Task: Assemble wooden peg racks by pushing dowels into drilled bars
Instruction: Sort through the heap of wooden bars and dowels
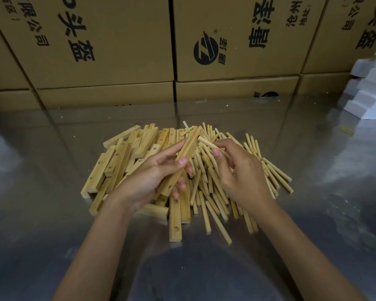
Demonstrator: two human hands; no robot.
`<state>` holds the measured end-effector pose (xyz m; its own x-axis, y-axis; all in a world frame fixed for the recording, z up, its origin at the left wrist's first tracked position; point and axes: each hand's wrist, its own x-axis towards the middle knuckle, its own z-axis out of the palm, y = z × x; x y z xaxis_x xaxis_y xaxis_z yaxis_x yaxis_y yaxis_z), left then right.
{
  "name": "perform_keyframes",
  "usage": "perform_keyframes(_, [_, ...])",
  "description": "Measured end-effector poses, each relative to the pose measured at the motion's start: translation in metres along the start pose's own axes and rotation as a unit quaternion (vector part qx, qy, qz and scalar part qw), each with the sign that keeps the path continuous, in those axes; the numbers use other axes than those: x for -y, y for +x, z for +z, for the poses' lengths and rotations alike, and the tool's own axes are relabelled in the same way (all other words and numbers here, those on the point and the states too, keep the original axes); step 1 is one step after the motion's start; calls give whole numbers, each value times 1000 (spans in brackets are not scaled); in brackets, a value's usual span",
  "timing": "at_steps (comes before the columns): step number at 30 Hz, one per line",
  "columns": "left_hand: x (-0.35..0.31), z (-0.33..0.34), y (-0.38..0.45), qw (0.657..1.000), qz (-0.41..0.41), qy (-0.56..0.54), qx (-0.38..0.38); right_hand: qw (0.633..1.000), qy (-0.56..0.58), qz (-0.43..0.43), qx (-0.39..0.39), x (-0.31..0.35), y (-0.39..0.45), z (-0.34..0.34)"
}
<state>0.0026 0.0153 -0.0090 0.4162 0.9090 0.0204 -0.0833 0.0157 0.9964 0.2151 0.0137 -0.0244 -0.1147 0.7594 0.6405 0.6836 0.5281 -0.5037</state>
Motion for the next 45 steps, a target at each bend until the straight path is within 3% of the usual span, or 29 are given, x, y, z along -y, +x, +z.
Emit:
perform_keyframes(9, [7, 9, 4, 995, 15, 93, 9, 998, -56, -7, -34, 2, -4, -4])
perform_keyframes(14, [8, 10, 5, 994, 14, 106, 17, 994, 82, 66, -7, -2, -5, -3])
perform_keyframes(21, [3, 13, 5, 993, 33, 108, -18, 953, 249, 151, 86, -4, -3, -9])
perform_keyframes(24, [2, 16, 6, 993, 43, 89, -64, 962, 224, 120, 98, -2, -1, -10])
perform_keyframes(31, [7, 22, 8, 996, 21, 58, -65, 999, 25, 18, 28, -1, -6, -3])
perform_keyframes(37, [12, 26, 10, 996, 18, 65, -59, 984, 98, 124, 86, -5, -4, -2])
perform_keyframes(45, [12, 29, 13, 994, -5, 68, -83, 926, 237, 251, 152, -10, 5, -7])
